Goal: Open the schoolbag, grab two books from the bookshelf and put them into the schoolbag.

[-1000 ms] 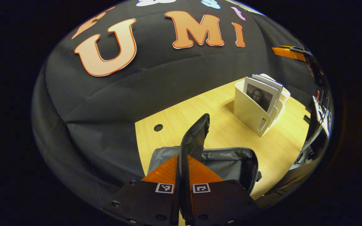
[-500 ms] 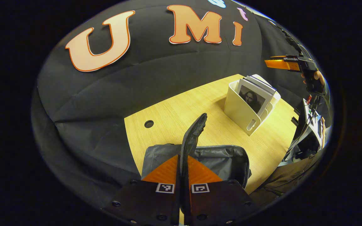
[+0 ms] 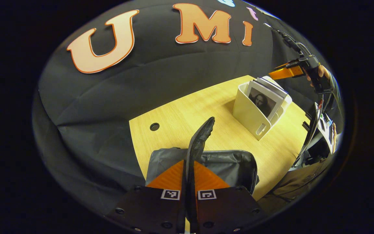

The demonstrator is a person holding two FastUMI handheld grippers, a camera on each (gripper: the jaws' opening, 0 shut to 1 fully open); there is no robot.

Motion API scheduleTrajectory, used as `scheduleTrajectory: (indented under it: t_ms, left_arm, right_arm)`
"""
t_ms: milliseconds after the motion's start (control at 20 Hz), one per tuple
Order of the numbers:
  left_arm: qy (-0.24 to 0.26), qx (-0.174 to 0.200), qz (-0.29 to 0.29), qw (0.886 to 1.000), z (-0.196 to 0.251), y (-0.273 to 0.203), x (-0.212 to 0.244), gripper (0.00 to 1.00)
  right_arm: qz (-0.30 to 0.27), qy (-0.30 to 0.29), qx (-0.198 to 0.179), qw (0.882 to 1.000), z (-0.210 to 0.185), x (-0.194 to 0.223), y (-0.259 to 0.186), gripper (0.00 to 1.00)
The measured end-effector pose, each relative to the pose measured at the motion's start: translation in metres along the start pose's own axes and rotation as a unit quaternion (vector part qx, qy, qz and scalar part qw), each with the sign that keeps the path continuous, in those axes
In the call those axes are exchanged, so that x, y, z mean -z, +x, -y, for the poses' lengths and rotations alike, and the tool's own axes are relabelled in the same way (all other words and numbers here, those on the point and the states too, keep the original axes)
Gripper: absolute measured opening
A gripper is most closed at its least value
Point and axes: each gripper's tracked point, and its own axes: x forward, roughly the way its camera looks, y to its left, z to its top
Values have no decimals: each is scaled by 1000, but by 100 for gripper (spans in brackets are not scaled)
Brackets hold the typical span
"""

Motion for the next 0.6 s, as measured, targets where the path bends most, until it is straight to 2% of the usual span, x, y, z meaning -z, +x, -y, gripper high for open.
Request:
scheduleTrajectory:
  t_ms: [100,150,200,350,450,500,550,600]
  left_arm:
    - [-7,-6,-4,1000,0,-1,3,6]
    - [-10,-7,-7,1000,1,-2,4,10]
    - [-11,-10,-7,1000,1,-2,5,6]
    - [-14,-18,-12,1000,3,-3,9,6]
    - [-17,-23,-15,999,4,-3,11,6]
    - [-18,-26,-17,999,4,-3,13,6]
    - [-19,-28,-19,999,5,-4,15,6]
    - [-20,-29,-20,999,6,-3,17,6]
  right_arm:
    - [-17,-1,-2,1000,0,-1,10,98]
    - [-25,-5,-4,1000,0,-1,13,96]
    - [-38,-6,-5,999,0,2,19,95]
    - [-92,-7,-9,996,2,16,34,94]
    - [-121,-8,-16,993,2,25,45,89]
    - [-130,-8,-15,991,2,28,50,84]
    - [-142,-8,-18,990,1,31,55,74]
    - [-152,-5,-17,988,1,33,58,68]
